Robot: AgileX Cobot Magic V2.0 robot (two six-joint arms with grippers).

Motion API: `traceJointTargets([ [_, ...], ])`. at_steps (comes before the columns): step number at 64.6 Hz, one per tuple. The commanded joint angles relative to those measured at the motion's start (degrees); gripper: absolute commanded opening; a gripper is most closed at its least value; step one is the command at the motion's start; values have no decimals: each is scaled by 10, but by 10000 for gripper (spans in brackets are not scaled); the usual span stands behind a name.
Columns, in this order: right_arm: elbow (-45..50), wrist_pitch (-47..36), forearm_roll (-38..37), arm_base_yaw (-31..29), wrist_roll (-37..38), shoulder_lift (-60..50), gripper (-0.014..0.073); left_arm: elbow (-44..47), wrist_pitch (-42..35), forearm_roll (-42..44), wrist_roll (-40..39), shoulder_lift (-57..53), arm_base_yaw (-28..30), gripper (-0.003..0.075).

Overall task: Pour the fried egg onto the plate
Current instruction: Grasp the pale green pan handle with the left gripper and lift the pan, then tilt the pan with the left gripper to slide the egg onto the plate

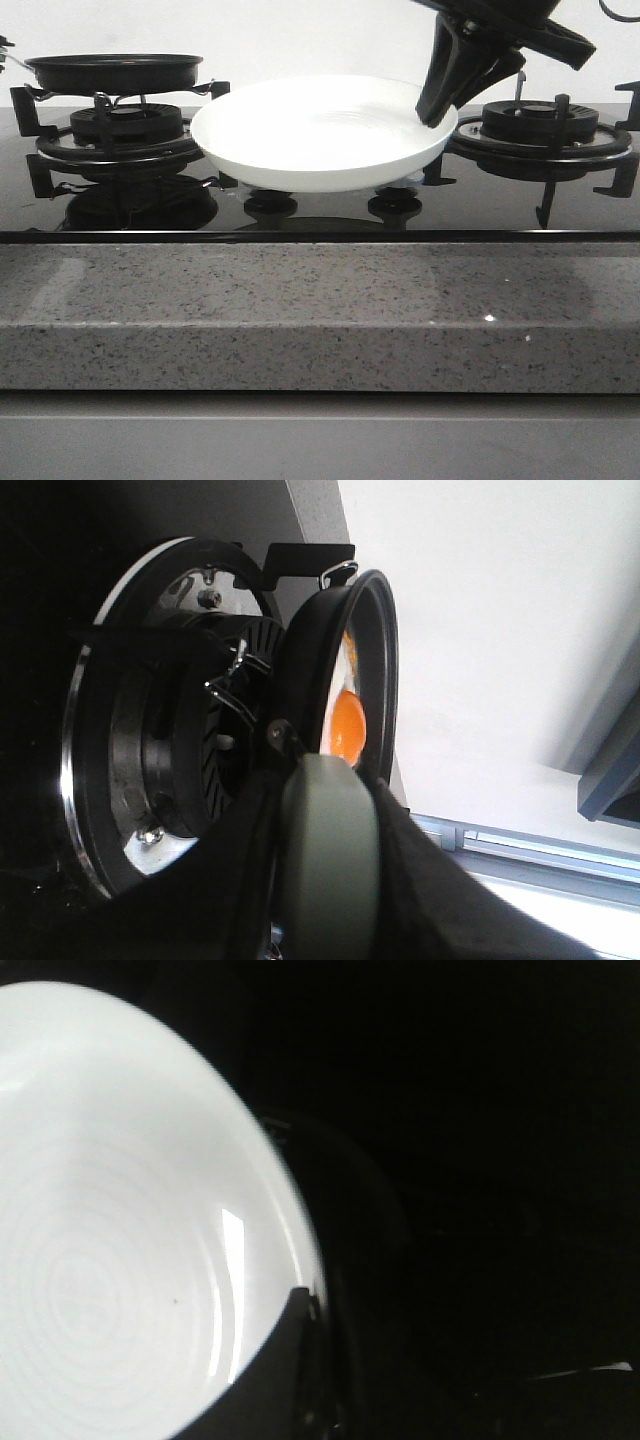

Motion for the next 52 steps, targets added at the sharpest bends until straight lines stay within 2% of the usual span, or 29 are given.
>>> traceJointTargets([
  [1, -16, -22, 19, -2, -5, -26, -67, -17, 43, -73, 14, -29, 1, -19],
  [13, -16, -22, 19, -2, -5, -26, -67, -17, 80, -117, 56, -34, 1, -19],
  [30, -16, -22, 19, -2, -5, -26, -67, -17, 70, -100, 83, -86, -1, -19],
  [41, -16, -22, 19, -2, -5, -26, -67, -17, 13, -53, 91, -143, -25, -19],
  [52, -16, -22, 19, -2, -5, -26, -67, -17, -65, 3, 91, -203, -80, -19],
])
